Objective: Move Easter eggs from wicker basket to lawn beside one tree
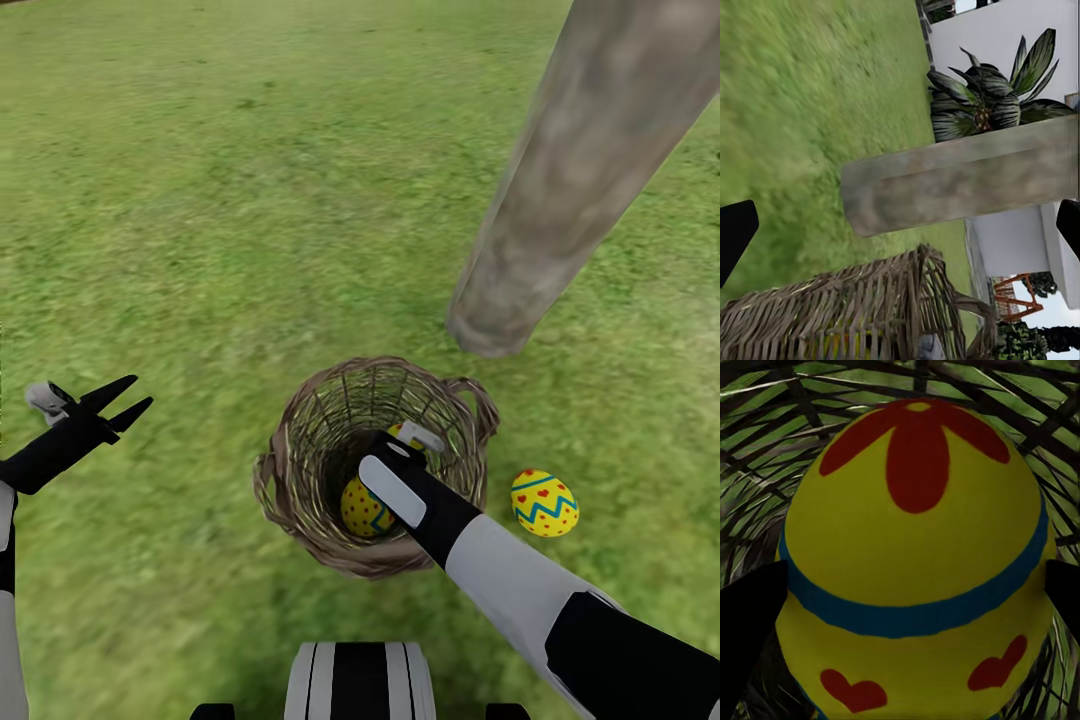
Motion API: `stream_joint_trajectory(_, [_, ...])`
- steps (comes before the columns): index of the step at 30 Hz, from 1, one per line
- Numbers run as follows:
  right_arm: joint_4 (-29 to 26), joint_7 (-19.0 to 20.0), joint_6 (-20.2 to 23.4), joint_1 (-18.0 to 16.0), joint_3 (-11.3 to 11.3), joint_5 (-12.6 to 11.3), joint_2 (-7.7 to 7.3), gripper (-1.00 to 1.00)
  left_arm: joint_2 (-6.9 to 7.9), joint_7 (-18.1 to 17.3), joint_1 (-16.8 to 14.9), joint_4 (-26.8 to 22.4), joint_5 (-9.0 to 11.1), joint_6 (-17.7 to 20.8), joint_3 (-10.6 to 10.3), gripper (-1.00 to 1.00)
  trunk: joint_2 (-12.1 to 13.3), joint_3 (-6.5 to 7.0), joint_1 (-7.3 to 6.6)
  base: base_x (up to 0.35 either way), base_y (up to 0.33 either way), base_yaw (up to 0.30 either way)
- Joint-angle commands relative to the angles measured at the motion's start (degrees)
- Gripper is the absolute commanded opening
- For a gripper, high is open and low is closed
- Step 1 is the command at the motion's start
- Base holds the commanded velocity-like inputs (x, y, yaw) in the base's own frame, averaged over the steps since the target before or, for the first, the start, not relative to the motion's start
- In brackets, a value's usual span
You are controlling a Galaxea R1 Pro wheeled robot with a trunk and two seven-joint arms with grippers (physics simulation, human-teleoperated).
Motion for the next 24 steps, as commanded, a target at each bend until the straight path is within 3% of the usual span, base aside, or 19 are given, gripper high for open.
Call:
stream_joint_trajectory(1, [-0.16,-0.26,-0.05,-0.07,0.15,-0.19,0.00,-1.00,0.01,-0.17,-0.01,0.00,-0.05,0.24,0.04,1.00,0.00,0.20,-0.03,0.000,0.000,0.000])
stream_joint_trajectory(10, [-0.68,-0.26,-0.05,-0.07,0.09,-0.27,0.00,-1.00,-0.07,-0.17,-0.01,0.01,-0.06,0.24,0.03,1.00,0.00,0.20,-0.03,0.000,0.000,0.000])
stream_joint_trajectory(17, [-5.13,-1.05,0.03,0.20,0.06,-0.49,0.00,-1.00,-0.78,-0.17,-0.02,0.00,-0.13,0.24,0.05,1.00,0.00,0.20,-0.03,0.000,0.000,0.000])
stream_joint_trajectory(20, [-5.42,-1.12,0.03,0.21,0.06,-2.18,0.00,-1.00,-0.78,-0.17,0.00,0.00,-0.13,0.24,0.03,1.00,0.03,0.64,-0.08,0.000,0.000,0.000])
stream_joint_trajectory(24, [-5.79,-1.13,0.03,0.20,0.06,-2.62,0.00,-1.00,-0.78,-0.17,0.00,0.00,-0.13,0.24,0.04,1.00,0.04,0.86,-0.11,0.000,0.000,0.000])
